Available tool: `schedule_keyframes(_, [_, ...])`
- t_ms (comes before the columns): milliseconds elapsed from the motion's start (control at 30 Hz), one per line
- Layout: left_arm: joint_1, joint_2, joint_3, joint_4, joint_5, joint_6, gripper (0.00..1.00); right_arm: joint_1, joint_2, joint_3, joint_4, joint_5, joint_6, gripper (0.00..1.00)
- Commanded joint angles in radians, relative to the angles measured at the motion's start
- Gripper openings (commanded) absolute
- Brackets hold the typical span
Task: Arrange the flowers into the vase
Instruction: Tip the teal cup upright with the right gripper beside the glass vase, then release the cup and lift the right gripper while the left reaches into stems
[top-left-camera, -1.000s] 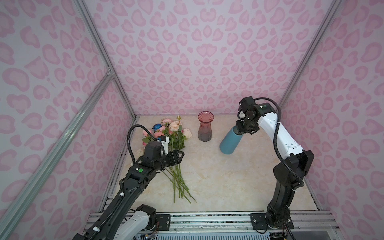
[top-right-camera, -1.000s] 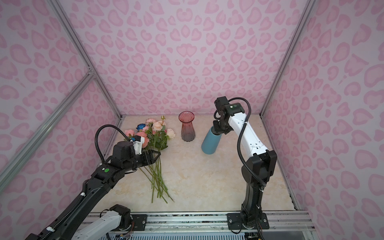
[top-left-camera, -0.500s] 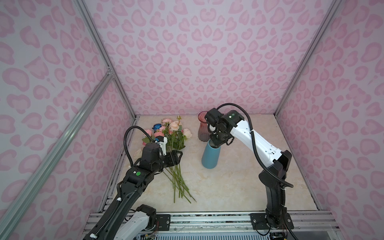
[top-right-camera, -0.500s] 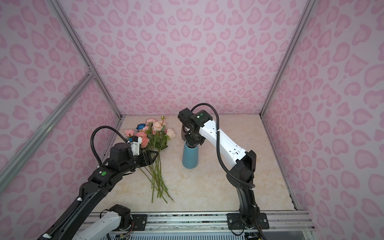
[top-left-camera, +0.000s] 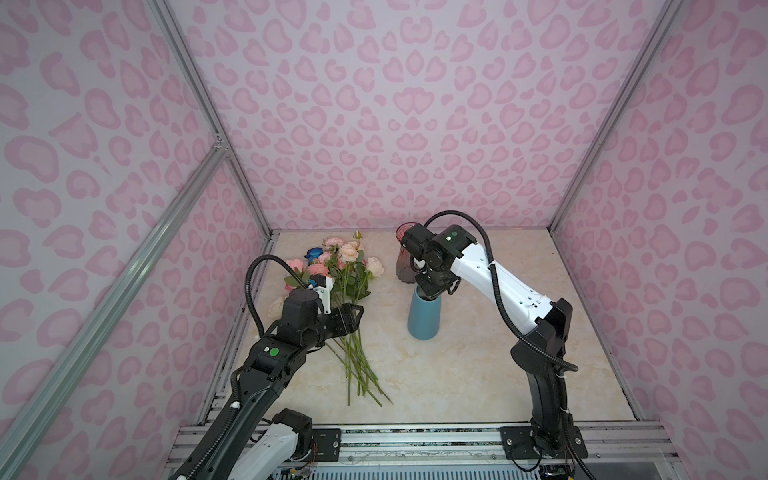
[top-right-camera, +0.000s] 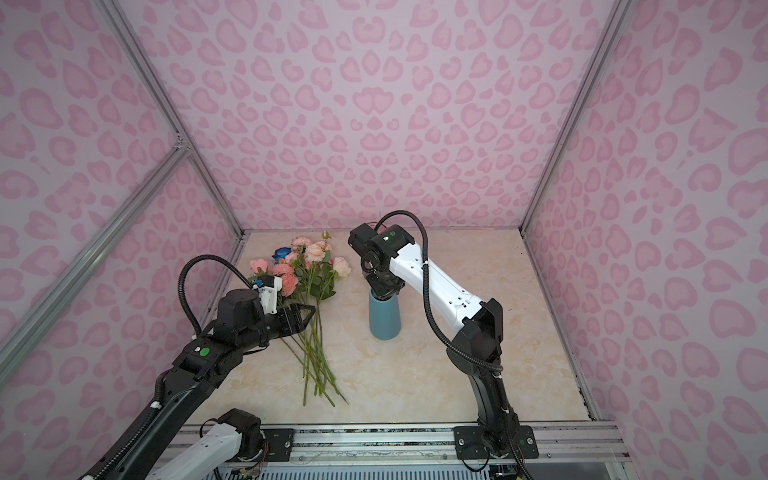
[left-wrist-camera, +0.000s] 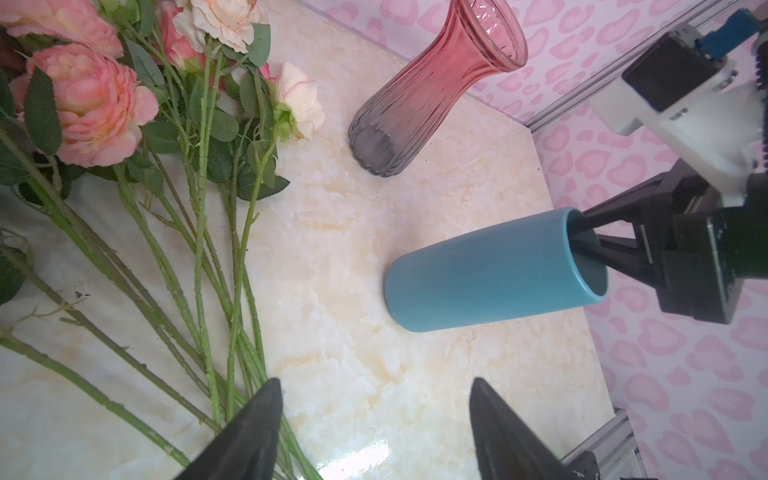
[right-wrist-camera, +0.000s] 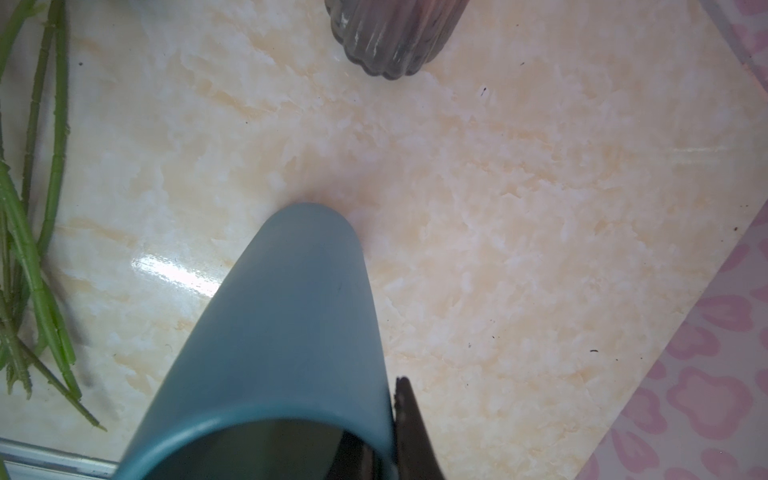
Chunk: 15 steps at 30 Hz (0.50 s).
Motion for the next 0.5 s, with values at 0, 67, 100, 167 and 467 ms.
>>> schedule_keyframes(0, [0.0,0.007,0.007,0.004,0.009,0.007,0.72,-0.002,0.014,-0.008,0.012,-0.005,-0.006,0.12])
schedule_keyframes(67, [0.0,0.013,0.008,0.003,0.007,0.008,0.72,-0.005,0.013,-0.006,0.015,-0.006,-0.005,0.2])
schedule_keyframes(100, [0.001,0.017,0.01,0.003,0.007,0.008,0.72,-0.006,0.012,0.0,0.014,-0.007,-0.005,0.26])
schedule_keyframes(167, [0.0,0.024,0.018,-0.001,0.009,0.011,0.73,-0.008,0.003,0.006,0.016,-0.009,-0.007,0.34])
schedule_keyframes(467, [0.001,0.071,0.061,-0.011,-0.039,0.029,0.75,-0.032,-0.048,0.025,0.024,-0.021,-0.012,0.41])
